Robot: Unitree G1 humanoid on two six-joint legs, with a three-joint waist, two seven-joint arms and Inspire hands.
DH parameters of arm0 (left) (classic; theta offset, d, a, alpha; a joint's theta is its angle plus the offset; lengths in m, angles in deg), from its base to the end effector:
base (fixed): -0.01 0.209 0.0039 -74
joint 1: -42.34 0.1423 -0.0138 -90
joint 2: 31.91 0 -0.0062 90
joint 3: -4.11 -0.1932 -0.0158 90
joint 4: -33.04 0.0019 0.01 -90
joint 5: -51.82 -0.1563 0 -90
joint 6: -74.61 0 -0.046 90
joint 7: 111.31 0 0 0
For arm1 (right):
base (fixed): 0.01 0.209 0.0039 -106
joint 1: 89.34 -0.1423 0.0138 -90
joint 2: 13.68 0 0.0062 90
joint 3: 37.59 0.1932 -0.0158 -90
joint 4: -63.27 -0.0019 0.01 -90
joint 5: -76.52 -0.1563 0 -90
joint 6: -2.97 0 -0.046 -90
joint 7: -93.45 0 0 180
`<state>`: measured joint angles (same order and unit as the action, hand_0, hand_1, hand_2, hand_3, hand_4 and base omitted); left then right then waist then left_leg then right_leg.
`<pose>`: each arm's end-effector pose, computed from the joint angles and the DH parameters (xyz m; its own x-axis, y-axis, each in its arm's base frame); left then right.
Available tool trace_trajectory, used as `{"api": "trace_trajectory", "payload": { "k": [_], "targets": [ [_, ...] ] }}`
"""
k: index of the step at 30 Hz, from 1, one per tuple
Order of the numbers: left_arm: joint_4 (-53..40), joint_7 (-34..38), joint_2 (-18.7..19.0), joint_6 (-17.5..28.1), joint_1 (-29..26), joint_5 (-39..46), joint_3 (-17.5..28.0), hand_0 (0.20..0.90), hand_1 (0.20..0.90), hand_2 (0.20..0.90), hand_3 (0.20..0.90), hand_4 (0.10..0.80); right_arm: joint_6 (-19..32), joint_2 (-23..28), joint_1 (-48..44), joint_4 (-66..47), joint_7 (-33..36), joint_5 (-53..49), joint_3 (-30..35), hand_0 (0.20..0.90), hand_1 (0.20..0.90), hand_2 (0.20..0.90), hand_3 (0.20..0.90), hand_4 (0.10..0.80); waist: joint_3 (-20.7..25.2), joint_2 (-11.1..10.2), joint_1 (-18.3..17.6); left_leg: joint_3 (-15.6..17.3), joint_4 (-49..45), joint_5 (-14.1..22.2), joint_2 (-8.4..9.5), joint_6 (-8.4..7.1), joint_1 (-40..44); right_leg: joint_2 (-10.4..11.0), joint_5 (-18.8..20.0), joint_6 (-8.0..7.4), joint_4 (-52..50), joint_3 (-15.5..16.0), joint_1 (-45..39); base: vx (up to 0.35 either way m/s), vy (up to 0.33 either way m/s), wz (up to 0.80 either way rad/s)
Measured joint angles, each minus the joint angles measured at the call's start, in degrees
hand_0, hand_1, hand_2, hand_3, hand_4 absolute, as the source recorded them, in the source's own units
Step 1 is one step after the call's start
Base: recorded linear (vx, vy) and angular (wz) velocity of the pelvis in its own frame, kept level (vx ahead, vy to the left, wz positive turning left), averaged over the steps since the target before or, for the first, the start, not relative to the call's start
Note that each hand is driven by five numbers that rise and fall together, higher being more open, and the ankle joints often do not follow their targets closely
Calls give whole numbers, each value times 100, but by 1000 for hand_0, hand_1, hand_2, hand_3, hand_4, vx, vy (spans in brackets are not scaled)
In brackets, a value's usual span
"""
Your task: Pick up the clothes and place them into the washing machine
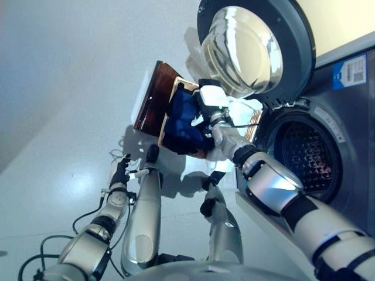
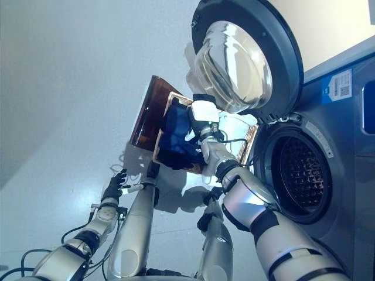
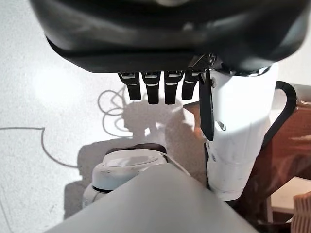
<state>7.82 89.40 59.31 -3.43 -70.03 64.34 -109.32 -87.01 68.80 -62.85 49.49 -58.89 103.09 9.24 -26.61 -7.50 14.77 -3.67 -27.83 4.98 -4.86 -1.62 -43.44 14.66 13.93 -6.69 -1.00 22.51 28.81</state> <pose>0.2395 0.2048 -0.0701 0.8551 0.3038 -0.4201 -0.0881 0.8837 0.4596 0.3789 -0.0981 0.0903 0.9827 0.1281 0.1339 0.1071 0.1974 -0.9745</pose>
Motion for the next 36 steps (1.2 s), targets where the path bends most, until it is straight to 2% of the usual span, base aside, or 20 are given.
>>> {"api": "trace_trajectory", "payload": {
  "k": [2,9,11,16,20,21,22,23,24,25,27,30,36],
  "targets": [
    [-7,5,0,-1,-31,77,-17,900,900,900,900,800,-16,5,-3,6,14,30,-7,900,900,900,900,800,-5,-10,-3,-3,29,-4,20,-1,-6,10,69,-50,20,-20,2,18,17,6],
    [-5,56,-16,-3,-103,149,-31,900,900,900,900,800,-44,3,-50,3,52,352,-13,900,900,900,900,800,-6,-13,-22,16,81,-5,40,-3,5,19,153,-54,19,-81,63,3,4,-2],
    [7,64,-33,-7,-176,161,-29,900,900,900,900,800,-116,-10,-53,5,90,468,-14,200,200,200,200,300,-6,-13,-23,18,86,-5,45,1,5,23,185,-14,15,-93,62,0,0,0],
    [36,76,-63,-7,-259,161,-20,900,900,900,900,800,-150,-23,-51,119,103,798,-150,200,200,200,200,300,-6,-13,-21,67,86,2,48,37,49,33,349,135,4,-124,60,-3,1,-4],
    [58,80,-68,-7,-258,162,-20,900,900,900,900,800,-268,-67,-42,198,121,912,-193,200,200,200,200,300,-1,-20,14,117,76,-24,58,57,96,51,390,120,6,-129,48,-9,1,-6],
    [58,85,-65,-7,-254,162,-20,900,900,900,900,800,-268,-70,-41,213,119,956,-195,200,200,200,200,300,9,-36,22,125,66,-29,71,48,95,61,311,83,39,-136,47,-12,-10,-6],
    [49,101,-66,-7,-243,168,-23,900,900,900,900,800,-272,-68,-37,213,118,1021,-204,200,200,200,200,300,11,-38,18,115,62,-41,68,30,93,48,64,-208,64,-157,48,-12,-10,-10],
    [41,114,-68,-3,-219,167,-21,900,900,900,900,800,-270,-70,-39,206,120,1027,-232,200,200,200,200,300,11,-39,19,68,99,-60,69,16,107,22,-115,-192,104,-146,52,-13,-9,-26],
    [39,118,-72,-4,-181,165,-26,900,900,900,900,800,-266,-68,-41,201,126,1089,-236,200,200,200,200,300,12,-33,17,8,281,-192,-19,86,141,-21,-431,-254,70,-115,92,-11,-10,-20],
    [25,118,-28,1,-186,163,-28,900,900,900,900,800,-282,-51,-19,229,125,1107,-220,200,200,200,200,300,13,-34,-4,91,411,-253,-32,43,157,-53,-478,-152,-338,-126,111,0,0,0],
    [16,188,-13,11,-199,169,-33,900,900,900,900,800,-376,-16,13,281,120,1134,-180,200,200,200,200,300,13,-38,35,89,559,-374,25,-18,206,-86,-251,-72,-300,-154,44,-9,-10,20],
    [103,210,-69,1,-161,171,-31,900,900,900,900,800,-379,-11,12,233,138,1143,-183,200,200,200,200,300,11,-39,49,158,653,-433,44,40,246,-77,-72,-45,-168,-201,33,-1,-2,-6],
    [103,207,-106,2,-170,168,-22,900,900,900,900,800,-374,-8,155,156,187,1111,-114,200,200,200,200,300,-2,-38,17,333,762,-397,52,74,689,-21,-20,13,-161,-259,-251,4,4,-11]
  ]
}}
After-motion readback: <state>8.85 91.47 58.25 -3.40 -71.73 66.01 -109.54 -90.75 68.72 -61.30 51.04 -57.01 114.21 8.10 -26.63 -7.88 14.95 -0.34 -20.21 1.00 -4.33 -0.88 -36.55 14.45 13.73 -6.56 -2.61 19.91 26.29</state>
